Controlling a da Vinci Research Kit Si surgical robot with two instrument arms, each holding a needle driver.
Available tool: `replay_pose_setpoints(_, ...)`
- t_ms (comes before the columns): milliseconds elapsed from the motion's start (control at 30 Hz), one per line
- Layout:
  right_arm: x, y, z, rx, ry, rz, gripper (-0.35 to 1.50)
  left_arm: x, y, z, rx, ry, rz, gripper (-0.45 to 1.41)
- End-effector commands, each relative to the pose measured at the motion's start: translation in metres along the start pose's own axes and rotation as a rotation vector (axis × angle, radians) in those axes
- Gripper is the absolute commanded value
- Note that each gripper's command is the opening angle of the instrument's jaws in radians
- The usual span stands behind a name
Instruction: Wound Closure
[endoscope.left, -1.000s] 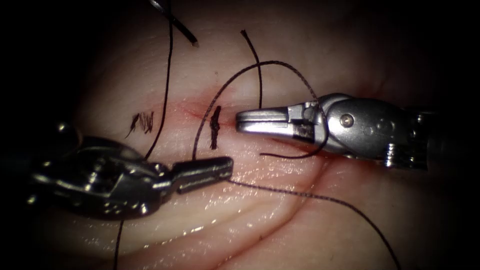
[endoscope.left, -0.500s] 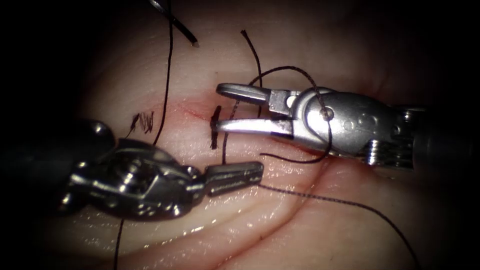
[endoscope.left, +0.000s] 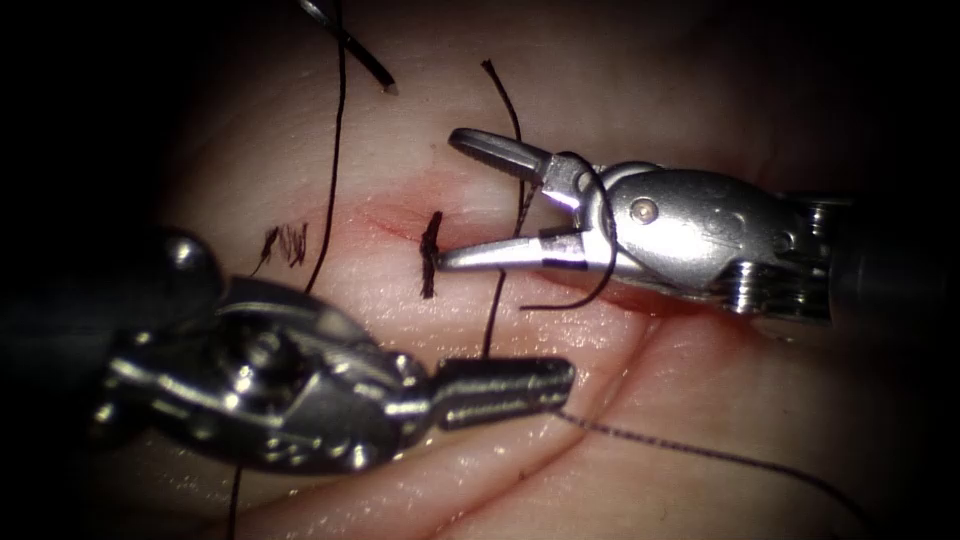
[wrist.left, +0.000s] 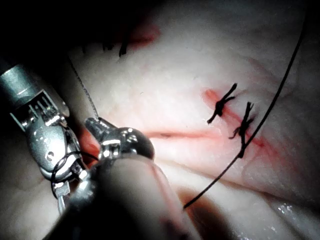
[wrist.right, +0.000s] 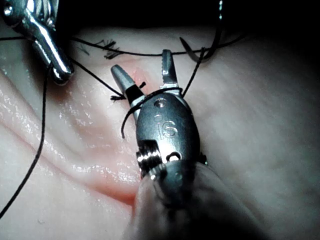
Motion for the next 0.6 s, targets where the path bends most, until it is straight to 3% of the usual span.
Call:
replay_pose_setpoints(33, -0.0005, 0.0001, 0.0008, 0.01, -0.018, -0.008, 1.06, -0.0003, -0.0007, 0.0004, 0.022, 0.011, 0.018, -0.45)
replay_pose_setpoints(267, -0.0014, -0.0009, 0.0009, 0.041, -0.044, -0.027, 1.08, -0.0018, -0.0032, -0.0017, 0.105, 0.021, 0.065, -0.45)
replay_pose_setpoints(500, -0.0015, -0.0018, 0.0012, 0.135, -0.03, -0.035, 1.08, -0.0068, -0.0041, -0.0029, 0.234, 0.072, 0.077, -0.45)
replay_pose_setpoints(600, -0.0014, -0.0021, 0.0013, 0.176, -0.02, -0.034, 1.08, -0.0085, -0.004, -0.0027, 0.246, 0.082, 0.088, -0.45)
